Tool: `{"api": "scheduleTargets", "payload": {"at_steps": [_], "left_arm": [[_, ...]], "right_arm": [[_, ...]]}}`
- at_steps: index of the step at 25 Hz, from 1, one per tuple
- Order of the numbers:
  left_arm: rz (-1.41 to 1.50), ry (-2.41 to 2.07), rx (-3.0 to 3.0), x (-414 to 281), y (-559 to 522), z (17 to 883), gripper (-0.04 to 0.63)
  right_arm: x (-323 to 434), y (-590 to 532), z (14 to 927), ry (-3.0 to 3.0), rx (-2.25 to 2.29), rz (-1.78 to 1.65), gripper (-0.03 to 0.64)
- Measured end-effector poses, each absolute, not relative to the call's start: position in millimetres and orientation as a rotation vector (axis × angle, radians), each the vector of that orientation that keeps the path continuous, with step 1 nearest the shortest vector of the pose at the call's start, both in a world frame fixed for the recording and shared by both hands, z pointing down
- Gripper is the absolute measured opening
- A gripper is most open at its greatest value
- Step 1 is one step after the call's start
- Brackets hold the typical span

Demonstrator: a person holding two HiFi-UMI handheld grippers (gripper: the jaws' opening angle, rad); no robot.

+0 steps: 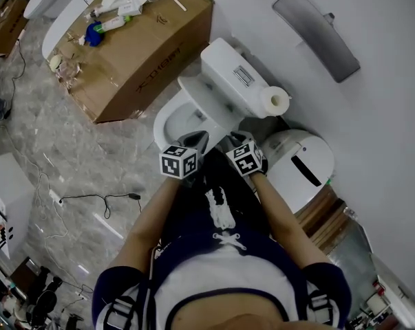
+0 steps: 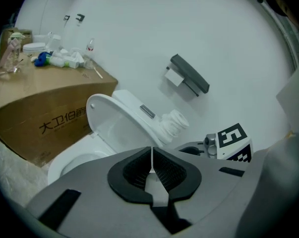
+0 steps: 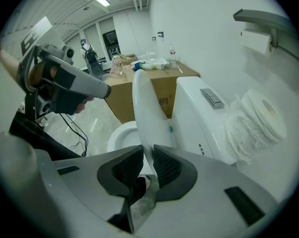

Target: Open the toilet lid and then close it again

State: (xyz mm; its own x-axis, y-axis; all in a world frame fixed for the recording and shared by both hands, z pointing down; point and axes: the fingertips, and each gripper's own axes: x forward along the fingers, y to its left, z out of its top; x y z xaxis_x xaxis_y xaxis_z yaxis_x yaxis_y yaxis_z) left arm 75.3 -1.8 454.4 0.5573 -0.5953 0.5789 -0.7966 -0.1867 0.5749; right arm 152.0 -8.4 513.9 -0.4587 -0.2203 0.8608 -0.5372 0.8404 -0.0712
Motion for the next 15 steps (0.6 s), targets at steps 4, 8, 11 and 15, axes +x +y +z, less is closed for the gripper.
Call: {"api": "scheduleTargets", "payload": {"at_steps": [4, 8, 11, 15], "left_arm": [[0.242, -1.119, 1.835, 70.5, 4.5, 463.6, 0.036], [0.169, -1.077, 1.786, 72.2, 6.3, 469.2, 0.123], [0.114, -1.069, 1.758, 72.1, 6.8, 471.0, 0.133], [0.059, -1.057, 1.717, 73.0, 9.5, 472.4, 0.135]], "right_arm": [[146.0, -0.7, 516.7, -2.045, 0.526, 0.412, 0.051], [141.8, 4.7, 520.5, -2.038, 0.499, 0.401, 0.051], [137.5, 10.8, 523.4, -2.036, 0.482, 0.385, 0.051], [132.9, 21.2, 527.2, -2.025, 0.462, 0.377, 0.051]]}}
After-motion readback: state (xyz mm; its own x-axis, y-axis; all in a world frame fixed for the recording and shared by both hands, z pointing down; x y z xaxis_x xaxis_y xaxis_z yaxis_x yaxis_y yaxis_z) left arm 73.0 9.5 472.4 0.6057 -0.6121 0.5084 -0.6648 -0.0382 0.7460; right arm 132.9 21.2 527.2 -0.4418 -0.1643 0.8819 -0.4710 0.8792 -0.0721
